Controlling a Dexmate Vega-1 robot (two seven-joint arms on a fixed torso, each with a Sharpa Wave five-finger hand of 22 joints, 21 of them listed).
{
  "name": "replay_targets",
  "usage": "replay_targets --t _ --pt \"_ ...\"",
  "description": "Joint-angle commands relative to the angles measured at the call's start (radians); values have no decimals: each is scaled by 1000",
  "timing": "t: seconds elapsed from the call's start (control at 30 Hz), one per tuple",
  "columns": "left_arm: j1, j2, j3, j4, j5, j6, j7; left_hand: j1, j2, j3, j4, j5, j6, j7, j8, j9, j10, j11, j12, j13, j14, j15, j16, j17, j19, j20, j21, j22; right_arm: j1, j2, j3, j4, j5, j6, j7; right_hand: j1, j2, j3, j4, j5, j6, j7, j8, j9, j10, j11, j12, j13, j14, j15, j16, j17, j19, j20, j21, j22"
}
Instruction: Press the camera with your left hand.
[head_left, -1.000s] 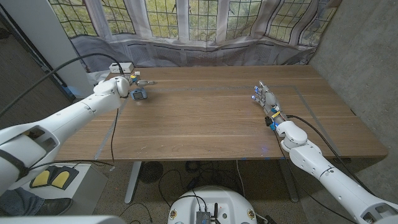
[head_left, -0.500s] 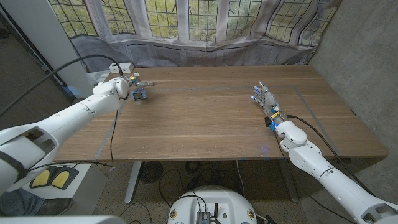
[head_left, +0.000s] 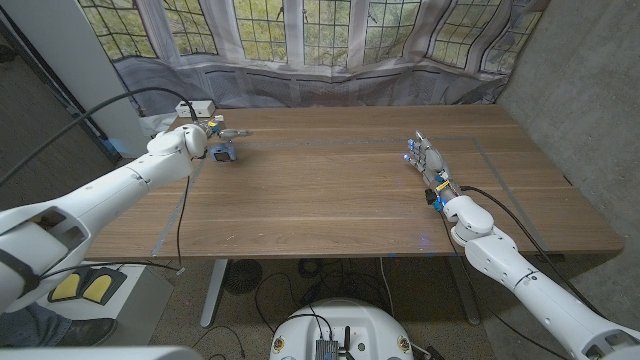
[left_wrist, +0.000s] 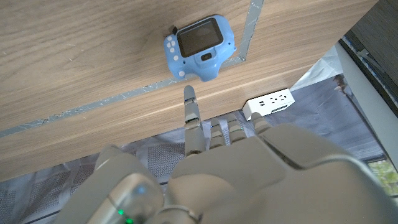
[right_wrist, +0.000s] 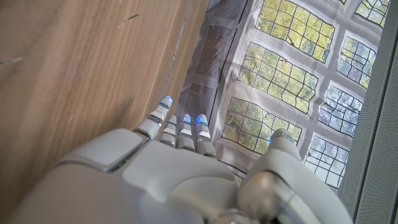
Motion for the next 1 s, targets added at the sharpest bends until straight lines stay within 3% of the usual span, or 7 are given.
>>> replay_targets --t 0.03,0.4,1.0 --pt "15 7 -10 -24 -6 10 10 13 13 3 1 5 25 -3 7 3 11 -8 9 0 11 -8 7 2 0 3 5 3 -11 -5 5 -12 4 -1 -5 -9 0 2 -4 6 6 -3 0 4 2 4 -2 6 0 7 -4 2 2 5 -4 4" --pt "30 15 -17 -52 -6 34 11 27 30 10 -1 6 79 9 23 3 24 -9 13 0 25 -14 8 1 5 4 7 3 -14 -8 6 -13 2 5 -2 -10 1 2 -3 6 8 -4 0 5 2 4 -2 6 0 6 -4 2 3 6 -4 4" --pt "37 16 -17 -46 -9 19 16 35 38 13 -3 6 98 13 25 4 32 -12 16 0 36 -15 9 1 9 4 9 3 -15 -5 5 -15 -3 7 -8 -11 2 2 -3 6 9 -6 0 5 3 4 -1 6 -1 8 -4 3 3 7 -4 4"
